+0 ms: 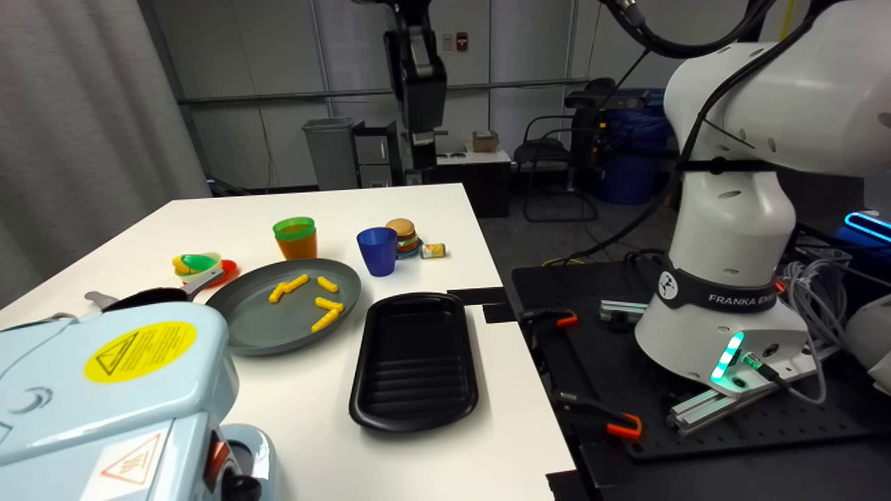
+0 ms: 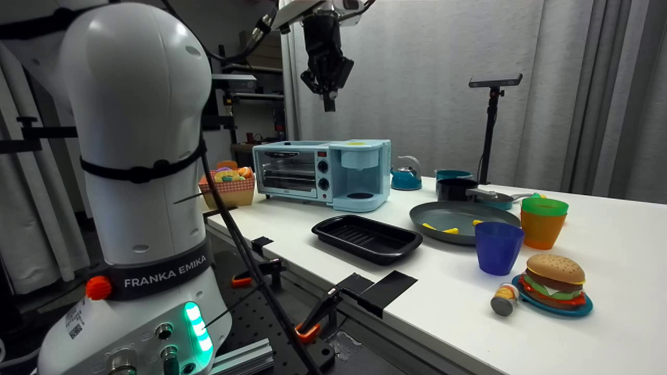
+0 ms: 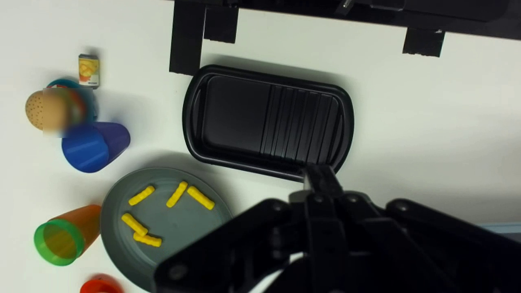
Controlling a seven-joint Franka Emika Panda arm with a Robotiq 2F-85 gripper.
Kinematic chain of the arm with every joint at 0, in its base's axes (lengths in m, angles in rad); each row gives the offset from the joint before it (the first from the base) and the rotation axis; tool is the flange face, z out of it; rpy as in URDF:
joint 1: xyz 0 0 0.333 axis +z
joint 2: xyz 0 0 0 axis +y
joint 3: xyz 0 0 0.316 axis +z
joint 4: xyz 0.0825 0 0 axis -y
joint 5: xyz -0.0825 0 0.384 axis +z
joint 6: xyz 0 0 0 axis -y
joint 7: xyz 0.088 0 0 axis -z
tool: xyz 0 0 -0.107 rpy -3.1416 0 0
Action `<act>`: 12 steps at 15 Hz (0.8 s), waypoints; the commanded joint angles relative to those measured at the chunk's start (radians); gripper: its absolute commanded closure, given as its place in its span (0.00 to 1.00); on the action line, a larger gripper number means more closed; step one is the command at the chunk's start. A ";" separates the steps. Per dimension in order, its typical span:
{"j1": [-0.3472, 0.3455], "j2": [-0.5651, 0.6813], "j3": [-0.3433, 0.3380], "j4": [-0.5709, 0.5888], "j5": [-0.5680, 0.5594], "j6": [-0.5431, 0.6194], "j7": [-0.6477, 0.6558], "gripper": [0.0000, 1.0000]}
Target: Press the button on the top of the coffeemaker to open the chamber
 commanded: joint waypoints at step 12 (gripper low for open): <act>0.027 0.294 0.058 0.263 -0.051 0.074 0.017 1.00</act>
